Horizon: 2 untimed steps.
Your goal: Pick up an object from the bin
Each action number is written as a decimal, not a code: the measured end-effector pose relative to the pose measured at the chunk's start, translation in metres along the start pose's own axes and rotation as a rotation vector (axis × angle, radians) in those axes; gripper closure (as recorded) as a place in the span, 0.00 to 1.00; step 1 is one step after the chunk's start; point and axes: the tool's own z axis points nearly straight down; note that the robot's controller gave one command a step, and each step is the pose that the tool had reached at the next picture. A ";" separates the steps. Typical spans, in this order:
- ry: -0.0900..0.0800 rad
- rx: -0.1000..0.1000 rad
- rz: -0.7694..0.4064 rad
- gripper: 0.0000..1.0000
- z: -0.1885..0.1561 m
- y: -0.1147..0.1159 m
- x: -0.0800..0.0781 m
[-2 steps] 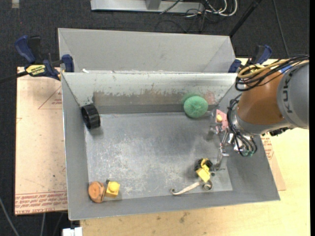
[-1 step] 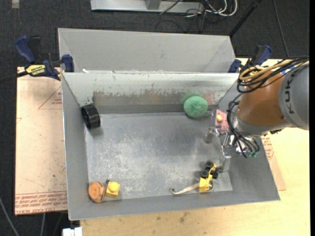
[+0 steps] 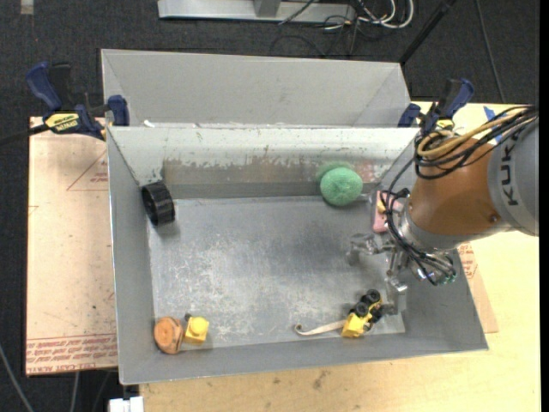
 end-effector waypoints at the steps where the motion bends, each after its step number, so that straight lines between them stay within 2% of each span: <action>1: 0.001 -0.001 -0.111 0.00 0.000 0.007 0.025; 2: -0.001 0.001 -0.307 1.00 -0.001 0.042 0.024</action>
Offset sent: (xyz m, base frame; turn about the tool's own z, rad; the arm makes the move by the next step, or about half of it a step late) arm -0.0369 0.0315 0.0001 -0.3076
